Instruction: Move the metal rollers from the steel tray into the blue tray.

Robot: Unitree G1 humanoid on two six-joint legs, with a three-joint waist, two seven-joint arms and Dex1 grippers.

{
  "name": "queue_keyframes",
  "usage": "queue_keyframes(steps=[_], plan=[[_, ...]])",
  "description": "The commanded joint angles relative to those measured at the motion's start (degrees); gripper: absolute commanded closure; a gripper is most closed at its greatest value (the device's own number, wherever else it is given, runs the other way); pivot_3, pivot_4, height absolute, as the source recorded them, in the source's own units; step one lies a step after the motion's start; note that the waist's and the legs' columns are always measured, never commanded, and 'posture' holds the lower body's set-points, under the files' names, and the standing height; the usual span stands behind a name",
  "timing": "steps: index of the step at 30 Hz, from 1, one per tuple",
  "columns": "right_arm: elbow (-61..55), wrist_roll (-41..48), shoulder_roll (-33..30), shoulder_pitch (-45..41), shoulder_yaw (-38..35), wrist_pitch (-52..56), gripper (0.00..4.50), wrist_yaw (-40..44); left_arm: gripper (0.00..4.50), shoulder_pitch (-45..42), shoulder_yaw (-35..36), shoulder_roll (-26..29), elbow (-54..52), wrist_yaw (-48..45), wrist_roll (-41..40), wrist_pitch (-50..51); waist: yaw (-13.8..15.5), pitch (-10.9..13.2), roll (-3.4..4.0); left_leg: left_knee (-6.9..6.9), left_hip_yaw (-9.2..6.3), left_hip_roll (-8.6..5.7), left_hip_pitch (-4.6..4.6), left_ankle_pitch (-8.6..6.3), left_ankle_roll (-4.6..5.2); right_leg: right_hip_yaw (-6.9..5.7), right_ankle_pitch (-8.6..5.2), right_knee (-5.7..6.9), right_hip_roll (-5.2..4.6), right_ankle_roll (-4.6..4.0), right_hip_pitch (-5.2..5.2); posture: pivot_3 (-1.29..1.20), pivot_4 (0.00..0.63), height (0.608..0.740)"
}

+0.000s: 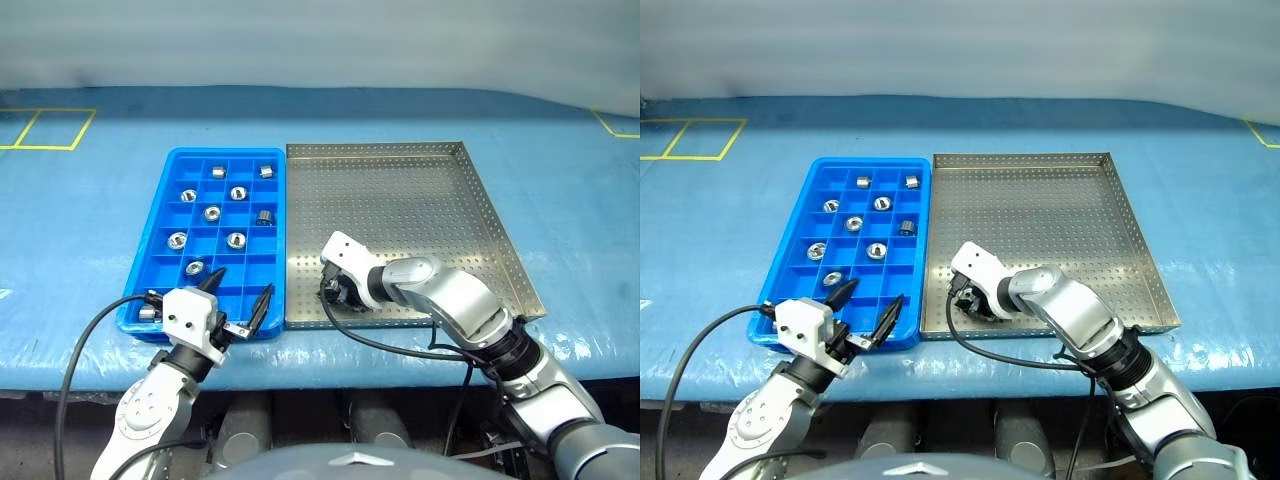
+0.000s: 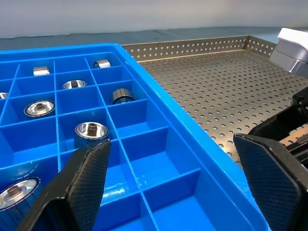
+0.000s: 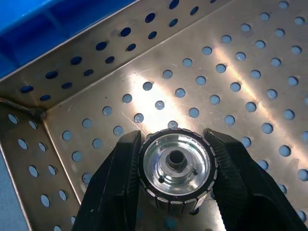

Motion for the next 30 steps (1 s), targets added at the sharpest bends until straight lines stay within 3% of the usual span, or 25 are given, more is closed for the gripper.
queue_keyframes(steps=[1, 9, 21, 30], plan=[[-2.7, -0.46, -0.25, -2.65, -1.34, -2.22, 2.79, 0.83, 0.0, 0.59, 1.55, -1.04, -3.99, 1.15, -0.11, -2.38, -0.02, 0.0, 0.0, 0.0, 0.0, 0.0, 0.0, 0.0, 0.0, 0.0, 0.0, 0.0, 0.0, 0.0, 0.0, 0.19, 0.15, 0.74], [-1.08, -1.36, 3.06, -9.25, -1.37, -6.38, 2.79, 1.55, 0.0, 2.86, 3.97, -1.98, -5.66, 2.4, 0.04, -3.42, 0.37, 0.0, 0.0, 0.0, -0.01, 0.01, 0.0, 0.0, 0.0, -0.01, 0.01, 0.03, 0.02, -0.01, -0.01, 0.24, 0.15, 0.74], [11.82, -5.29, 14.38, -14.9, 1.8, -15.16, 2.79, 2.38, 0.0, 8.9, 4.09, -4.25, -7.94, 4.8, 1.66, -6.24, 3.25, 0.0, 0.0, -0.02, 0.0, 0.02, 0.0, 0.0, 0.0, -0.03, 0.01, 0.0, 0.01, -0.03, -0.03, 0.34, 0.15, 0.74], [16.25, -7.61, 14.76, -13.54, 4.55, -17.96, 2.79, 6.41, 0.0, 10.2, 3.34, -5.16, -8.15, 5.35, 2.39, -7.19, 5.14, 0.01, 0.01, -0.04, 0.02, 0.02, -0.01, 0.0, 0.0, -0.03, -0.01, -0.02, 0.0, -0.05, -0.06, 0.35, 0.15, 0.74]])
